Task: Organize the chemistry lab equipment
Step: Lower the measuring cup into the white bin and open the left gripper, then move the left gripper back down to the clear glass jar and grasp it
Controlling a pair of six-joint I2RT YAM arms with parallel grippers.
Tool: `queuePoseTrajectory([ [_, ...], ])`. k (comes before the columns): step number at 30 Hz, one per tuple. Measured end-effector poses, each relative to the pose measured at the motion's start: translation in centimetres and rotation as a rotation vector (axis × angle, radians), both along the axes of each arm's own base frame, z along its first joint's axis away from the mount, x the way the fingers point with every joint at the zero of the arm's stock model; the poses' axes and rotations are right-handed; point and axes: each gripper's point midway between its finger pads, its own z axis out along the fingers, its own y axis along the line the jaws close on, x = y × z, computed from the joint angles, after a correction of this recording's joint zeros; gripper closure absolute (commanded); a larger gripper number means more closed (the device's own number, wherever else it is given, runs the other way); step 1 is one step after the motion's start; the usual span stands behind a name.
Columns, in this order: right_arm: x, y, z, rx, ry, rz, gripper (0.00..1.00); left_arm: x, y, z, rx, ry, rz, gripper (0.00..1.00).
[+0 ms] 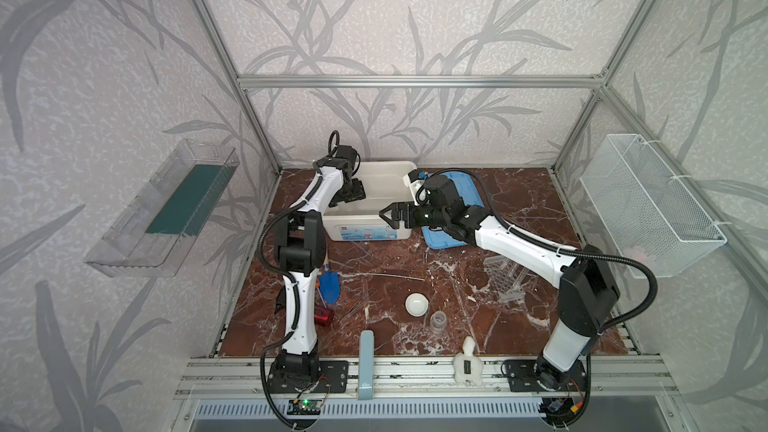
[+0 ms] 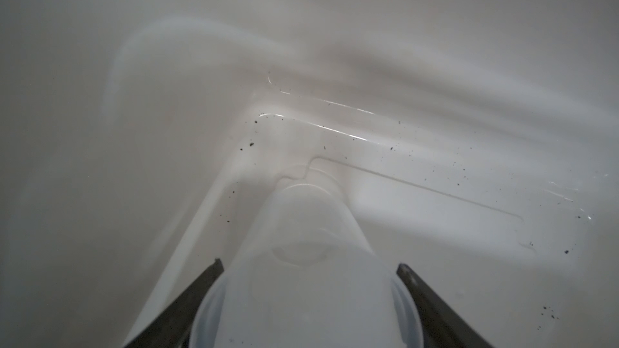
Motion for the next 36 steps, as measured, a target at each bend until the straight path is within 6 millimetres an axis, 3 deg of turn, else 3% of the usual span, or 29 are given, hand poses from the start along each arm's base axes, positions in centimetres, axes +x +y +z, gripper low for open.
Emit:
queuePoseTrajectory([
  [5,0.0,-0.2,-0.5,-0.006,0.007,-0.003,0.01,-0.2,-0.1,-0.5,0.003,0.012,-0.005,0.10],
  [7,0.0,-0.3,-0.7,-0.010,0.010,-0.004,0.01,-0.1,-0.1,-0.3,0.005,0.009,-0.007,0.01],
  [13,-0.2,-1.1,-0.7,-0.011,0.009,-0.017,0.01,0.3,-0.2,0.8,0.006,-0.010,-0.013,0.01],
  [18,-0.6,-2.0,0.8,0.005,-0.013,-0.021,0.01,0.2,-0.7,2.5,0.016,-0.026,-0.022,0.01],
  [21,-1.1,-2.4,2.1,0.017,-0.038,-0.019,0.01,0.3,-1.2,5.3,0.018,-0.074,-0.030,0.01],
  [26,-2.0,-3.6,4.2,0.019,-0.085,-0.022,0.01,-0.6,-2.1,12.1,0.013,-0.198,-0.051,0.01],
  [31,-3.6,-6.0,5.4,-0.018,-0.127,-0.032,0.01,-2.9,-3.6,19.0,0.006,-0.326,-0.102,0.01],
  [36,-5.1,-9.1,5.4,-0.092,-0.148,-0.055,0.01,-6.1,-6.2,22.9,-0.006,-0.391,-0.192,0.01],
])
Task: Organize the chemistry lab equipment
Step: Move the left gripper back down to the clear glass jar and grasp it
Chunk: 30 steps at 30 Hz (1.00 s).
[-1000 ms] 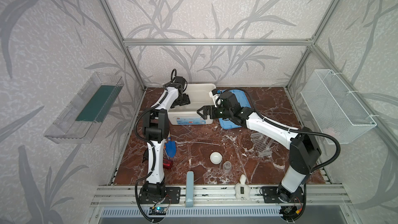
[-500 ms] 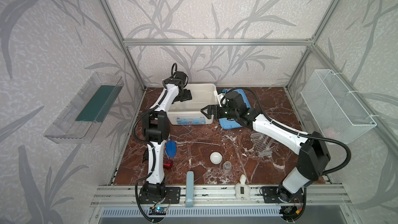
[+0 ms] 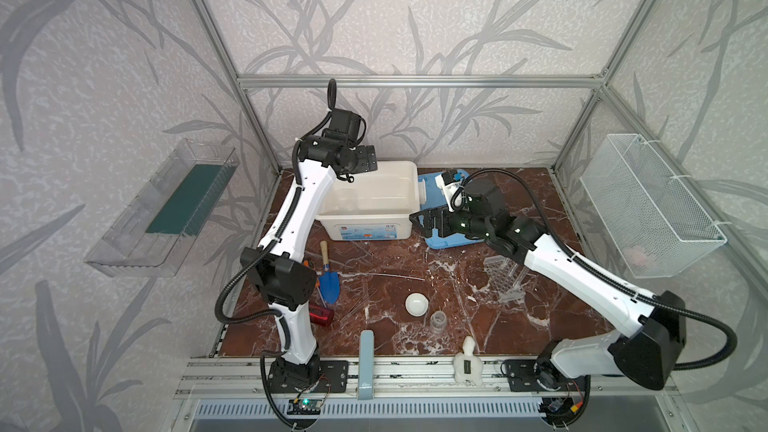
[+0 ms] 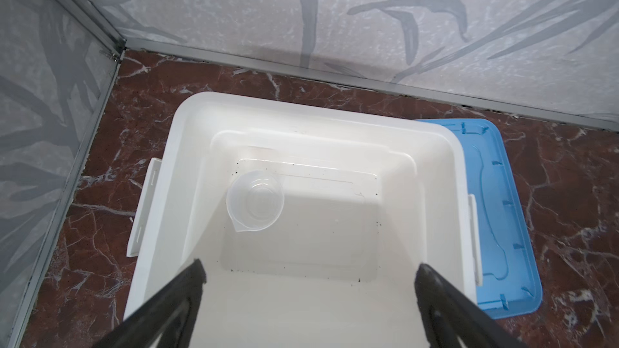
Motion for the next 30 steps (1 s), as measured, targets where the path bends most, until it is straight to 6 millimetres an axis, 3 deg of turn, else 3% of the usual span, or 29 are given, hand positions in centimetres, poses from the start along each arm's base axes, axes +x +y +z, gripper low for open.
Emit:
queuePoseTrajectory([
  [3,-1.2,-2.0,-1.0,-0.047,0.008,-0.017,0.01,-2.3,-1.8,0.8,0.008,0.001,-0.073,0.01],
  [8,-4.0,-4.9,-4.4,-0.120,0.060,-0.021,0.01,-6.9,-5.2,0.9,-0.021,0.027,-0.227,0.01],
  [14,-8.2,-8.7,-9.5,-0.194,0.135,-0.032,0.01,-15.5,-10.7,-0.2,-0.074,0.082,-0.499,0.03],
  [17,-9.3,-10.1,-11.0,-0.221,0.162,-0.048,0.01,-19.8,-12.8,-2.5,-0.101,0.149,-0.615,0.02],
  [19,-9.6,-10.6,-11.9,-0.232,0.177,-0.056,0.01,-22.2,-13.8,-5.1,-0.110,0.214,-0.666,0.03],
  [25,-10.0,-11.6,-13.7,-0.267,0.221,-0.086,0.01,-27.2,-16.0,-12.8,-0.055,0.374,-0.725,0.14],
  [30,-9.9,-12.3,-14.1,-0.294,0.228,-0.117,0.01,-30.1,-18.4,-15.5,-0.046,0.412,-0.746,0.12],
])
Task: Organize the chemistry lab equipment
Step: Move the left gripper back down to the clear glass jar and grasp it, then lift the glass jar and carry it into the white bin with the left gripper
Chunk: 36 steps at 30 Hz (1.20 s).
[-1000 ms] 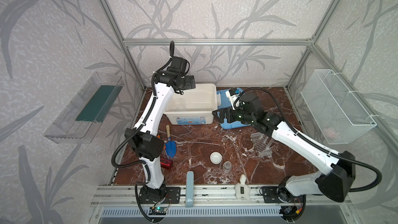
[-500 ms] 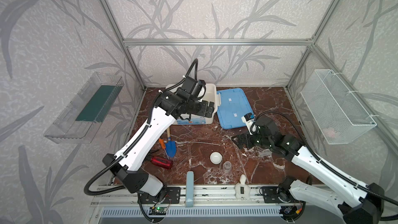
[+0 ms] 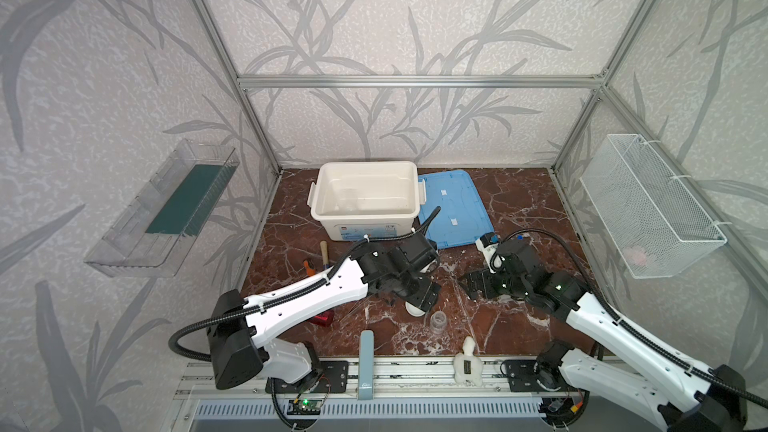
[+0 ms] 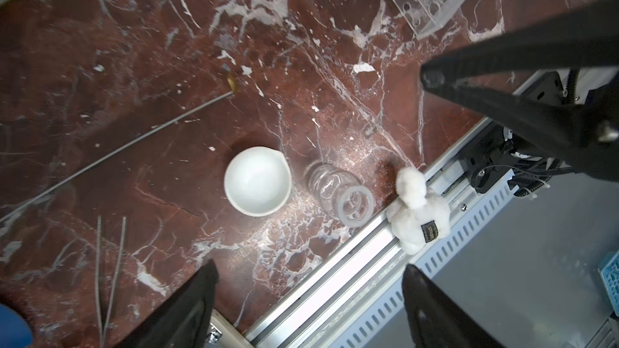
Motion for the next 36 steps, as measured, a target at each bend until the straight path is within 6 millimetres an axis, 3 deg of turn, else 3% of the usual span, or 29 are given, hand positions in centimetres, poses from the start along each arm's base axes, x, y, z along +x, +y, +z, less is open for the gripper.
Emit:
queuePoseTrajectory([
  [14,-0.7,-2.3,-1.1,-0.022,0.004,-0.108,0.01,-2.4,-4.1,-6.2,0.091,0.037,0.010,0.23],
  [26,-1.7,-3.2,-1.6,0.021,-0.005,-0.151,0.01,-2.7,-4.1,-11.1,0.228,0.022,0.025,0.37],
  [29,-1.7,-3.2,-1.6,0.021,-0.005,-0.151,0.01,-2.9,-4.2,-11.9,0.243,0.031,0.023,0.48],
  [33,-1.7,-3.2,-1.6,0.021,-0.005,-0.151,0.01,-2.9,-4.3,-11.9,0.237,0.033,0.026,0.49],
  [36,-1.7,-3.2,-1.6,0.020,-0.004,-0.151,0.01,-2.9,-4.3,-11.9,0.237,0.033,0.026,0.55],
])
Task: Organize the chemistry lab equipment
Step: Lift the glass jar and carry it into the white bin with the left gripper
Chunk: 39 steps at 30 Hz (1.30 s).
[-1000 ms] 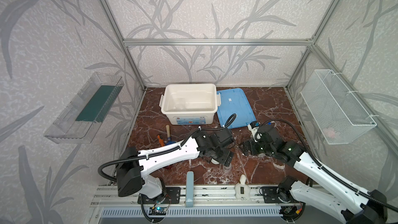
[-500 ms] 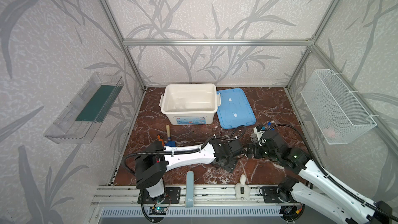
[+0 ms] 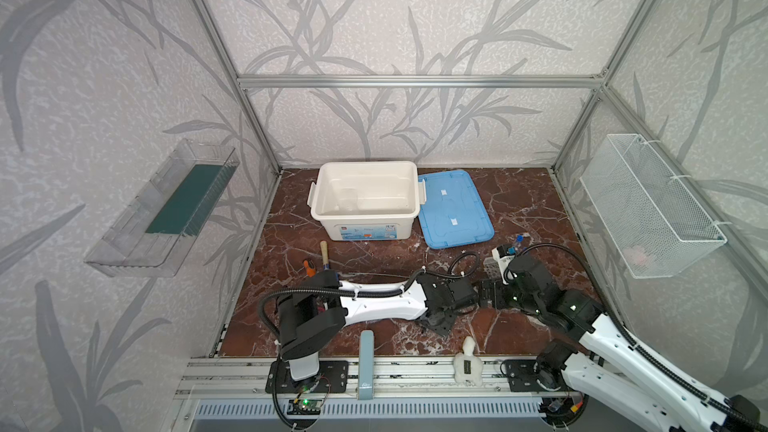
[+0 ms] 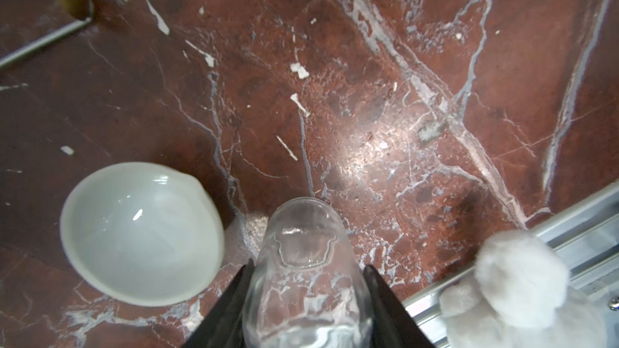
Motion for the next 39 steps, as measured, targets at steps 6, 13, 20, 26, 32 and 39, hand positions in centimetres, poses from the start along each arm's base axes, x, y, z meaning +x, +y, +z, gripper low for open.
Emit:
queuePoseTrajectory([
  [6,0.0,0.0,-0.2,-0.003,0.006,0.001,0.01,0.0,0.0,0.1,-0.003,-0.002,0.002,0.71],
  [13,0.1,0.3,0.4,0.019,-0.016,0.014,0.01,1.6,0.2,5.1,-0.048,-0.077,0.014,0.80],
  [20,0.7,1.5,1.4,0.047,-0.028,0.044,0.01,6.9,1.3,14.7,-0.223,-0.229,0.078,0.83],
  [26,3.1,4.2,6.2,0.138,-0.109,0.075,0.01,13.5,5.2,20.4,-0.258,-0.319,0.178,0.84],
  [32,6.4,8.5,12.6,0.304,-0.218,0.130,0.01,19.4,7.5,26.8,-0.325,-0.398,0.239,0.84],
  [39,9.7,12.5,18.6,0.449,-0.310,0.184,0.01,26.0,8.8,26.8,-0.278,-0.389,0.298,0.84],
])
